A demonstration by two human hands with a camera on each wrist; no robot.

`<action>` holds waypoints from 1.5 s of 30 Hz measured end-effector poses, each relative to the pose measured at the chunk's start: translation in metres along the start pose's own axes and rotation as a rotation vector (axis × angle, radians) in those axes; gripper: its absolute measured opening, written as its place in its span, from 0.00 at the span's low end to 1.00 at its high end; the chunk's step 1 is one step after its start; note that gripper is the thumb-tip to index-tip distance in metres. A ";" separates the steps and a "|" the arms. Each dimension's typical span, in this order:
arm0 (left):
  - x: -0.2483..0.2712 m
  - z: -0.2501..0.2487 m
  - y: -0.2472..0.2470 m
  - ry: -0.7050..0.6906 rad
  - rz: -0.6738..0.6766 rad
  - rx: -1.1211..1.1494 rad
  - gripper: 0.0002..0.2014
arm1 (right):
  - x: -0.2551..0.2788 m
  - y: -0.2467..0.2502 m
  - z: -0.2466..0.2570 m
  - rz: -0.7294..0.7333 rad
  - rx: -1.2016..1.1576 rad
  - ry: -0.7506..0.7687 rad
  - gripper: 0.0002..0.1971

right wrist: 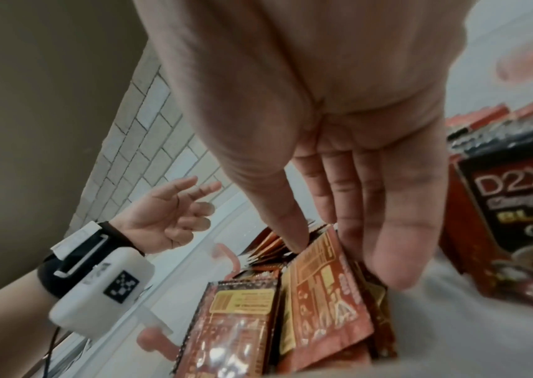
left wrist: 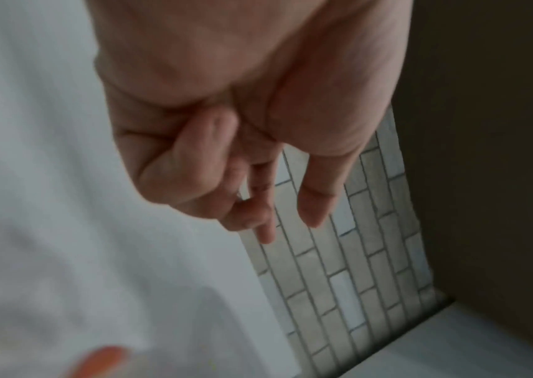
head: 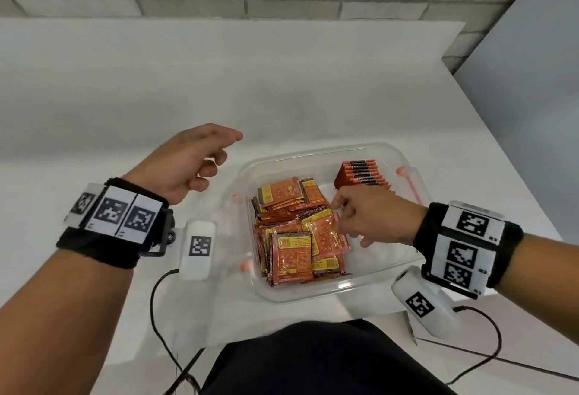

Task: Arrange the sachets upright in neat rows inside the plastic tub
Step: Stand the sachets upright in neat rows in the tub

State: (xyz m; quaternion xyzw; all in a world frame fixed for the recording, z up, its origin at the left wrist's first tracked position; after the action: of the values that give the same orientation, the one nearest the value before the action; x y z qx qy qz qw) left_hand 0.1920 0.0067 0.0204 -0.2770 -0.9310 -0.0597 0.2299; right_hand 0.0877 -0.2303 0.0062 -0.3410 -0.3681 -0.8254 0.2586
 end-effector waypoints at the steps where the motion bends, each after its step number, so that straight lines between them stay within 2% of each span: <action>1: -0.001 0.008 0.002 0.030 -0.010 -0.063 0.08 | -0.004 -0.003 0.003 0.023 -0.001 -0.003 0.16; 5: -0.005 0.042 -0.005 0.152 0.030 -0.137 0.12 | -0.011 -0.009 0.018 0.083 0.125 0.016 0.12; 10: -0.006 0.048 -0.008 0.122 0.081 -0.055 0.14 | -0.001 0.011 0.039 -0.010 0.378 0.070 0.05; 12: -0.006 0.046 -0.009 0.110 0.093 -0.054 0.14 | 0.006 0.021 0.047 -0.065 0.377 0.101 0.03; 14: -0.007 0.047 -0.010 0.102 0.104 -0.041 0.13 | 0.006 0.022 0.051 -0.056 0.294 0.123 0.03; 19: -0.009 0.051 -0.008 0.092 0.113 0.001 0.12 | -0.012 -0.013 0.055 0.175 0.113 0.103 0.05; 24: -0.009 0.053 -0.008 0.086 0.118 -0.001 0.10 | -0.025 -0.030 0.066 0.139 0.500 0.165 0.19; 27: -0.009 0.054 -0.008 0.084 0.120 0.005 0.10 | -0.025 -0.037 0.070 0.181 0.618 0.177 0.28; 32: -0.009 0.055 -0.008 0.083 0.122 0.012 0.11 | -0.028 -0.045 0.067 0.269 0.678 0.150 0.35; 35: -0.008 0.055 -0.008 0.082 0.121 0.019 0.10 | -0.027 -0.047 0.069 0.274 0.731 0.155 0.34; 39: -0.007 0.056 -0.009 0.083 0.123 0.028 0.10 | -0.022 -0.046 0.073 0.243 0.783 0.180 0.28; 45: -0.009 0.058 -0.009 0.088 0.114 0.043 0.09 | -0.015 -0.042 0.072 0.182 0.772 0.234 0.23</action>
State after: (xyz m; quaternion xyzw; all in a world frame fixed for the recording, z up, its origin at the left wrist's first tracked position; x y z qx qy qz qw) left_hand 0.1706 0.0086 -0.0348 -0.3217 -0.9038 -0.0385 0.2796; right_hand 0.0958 -0.1464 0.0125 -0.1540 -0.5873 -0.6335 0.4797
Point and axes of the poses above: each hand's wrist, its own x-axis away from the middle knuckle, its own y-axis out of the back of the hand, z = x × y, the point moved 6 cm from there along -x, towards the middle knuckle, and after that the axes turned 12 degrees about z, right-handed, at the moved point
